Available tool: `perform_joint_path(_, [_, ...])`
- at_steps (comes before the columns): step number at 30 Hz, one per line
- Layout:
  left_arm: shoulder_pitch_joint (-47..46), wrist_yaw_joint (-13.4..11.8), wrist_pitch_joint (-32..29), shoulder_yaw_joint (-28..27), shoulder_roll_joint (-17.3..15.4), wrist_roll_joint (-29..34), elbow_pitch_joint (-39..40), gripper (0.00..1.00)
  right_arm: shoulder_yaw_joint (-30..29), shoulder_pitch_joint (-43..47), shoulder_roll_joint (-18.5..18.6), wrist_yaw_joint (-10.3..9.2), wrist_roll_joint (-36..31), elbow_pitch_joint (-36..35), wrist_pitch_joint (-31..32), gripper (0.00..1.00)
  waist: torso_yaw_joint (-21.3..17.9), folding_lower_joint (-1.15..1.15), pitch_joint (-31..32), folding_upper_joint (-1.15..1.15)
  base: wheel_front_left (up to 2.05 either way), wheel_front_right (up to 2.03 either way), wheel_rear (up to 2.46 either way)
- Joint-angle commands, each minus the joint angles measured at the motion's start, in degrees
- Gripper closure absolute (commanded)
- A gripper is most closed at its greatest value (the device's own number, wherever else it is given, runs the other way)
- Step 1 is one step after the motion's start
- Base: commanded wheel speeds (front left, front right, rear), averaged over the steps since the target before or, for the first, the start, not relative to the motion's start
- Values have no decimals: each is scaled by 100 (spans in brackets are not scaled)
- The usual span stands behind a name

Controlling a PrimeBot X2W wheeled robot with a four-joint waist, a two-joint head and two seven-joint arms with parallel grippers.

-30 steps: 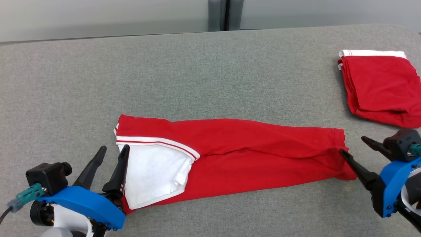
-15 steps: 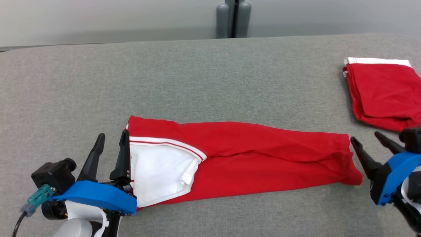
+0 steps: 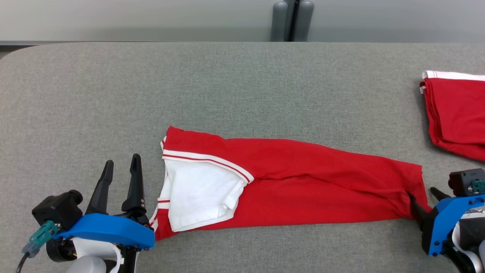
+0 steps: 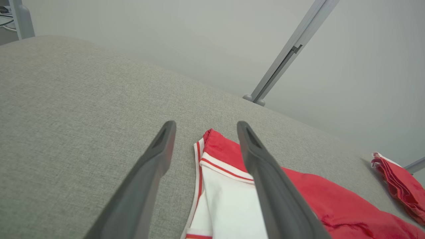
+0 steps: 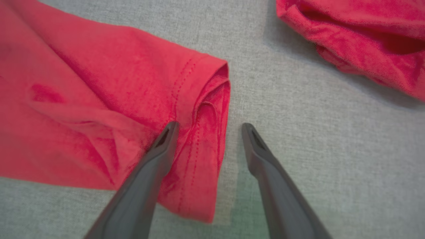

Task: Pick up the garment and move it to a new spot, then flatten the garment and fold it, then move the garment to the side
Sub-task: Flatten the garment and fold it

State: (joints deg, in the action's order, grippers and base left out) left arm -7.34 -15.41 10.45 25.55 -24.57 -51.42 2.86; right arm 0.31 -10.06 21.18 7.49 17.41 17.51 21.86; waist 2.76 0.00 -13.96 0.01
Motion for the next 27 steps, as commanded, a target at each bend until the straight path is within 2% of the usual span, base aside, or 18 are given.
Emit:
perform_joint_path(1, [-26, -23, 35, 0, 21, 11, -19, 0, 39, -29, -65, 1, -7, 138, -40, 0, 15, 0, -4, -1, 0, 0, 0])
perform_joint_path(3, [-46, -21, 33, 25, 44, 26, -32, 0, 104, -115, -140, 1, -21, 298, -55, 0, 18, 0, -1, -1, 0, 0, 0])
perform_joint_path(6, [-110, -24, 38, 50, 63, 67, -58, 0, 214, -273, -287, 2, -5, 566, -105, 64, 19, 0, 5, -1, 0, 0, 0])
perform_joint_path(7, [-141, -34, 40, 71, 61, 91, -72, 0, 250, -332, -305, 2, 11, 657, -136, 72, 22, 0, 9, -1, 0, 0, 0])
perform_joint_path(9, [-178, -31, 17, 145, 84, 135, -86, 0, 292, -479, -323, 2, 26, 785, -235, 100, 25, 0, 19, -1, 0, 0, 0])
perform_joint_path(18, [-259, -47, 2, 265, 150, 216, -167, 0, 119, -976, -202, 1, 196, 751, -395, 100, -87, 0, 169, -1, 0, 0, 0])
perform_joint_path(22, [-265, -19, 1, 345, 207, 218, -220, 0, -205, -922, 96, 1, 191, 416, -175, 100, -182, 0, 282, -1, 0, 0, 0])
perform_joint_path(27, [-276, 18, 8, 390, 237, 201, -278, 0, -585, -724, 220, 1, 127, 93, 60, 100, -221, 0, 350, -1, 0, 0, 0])
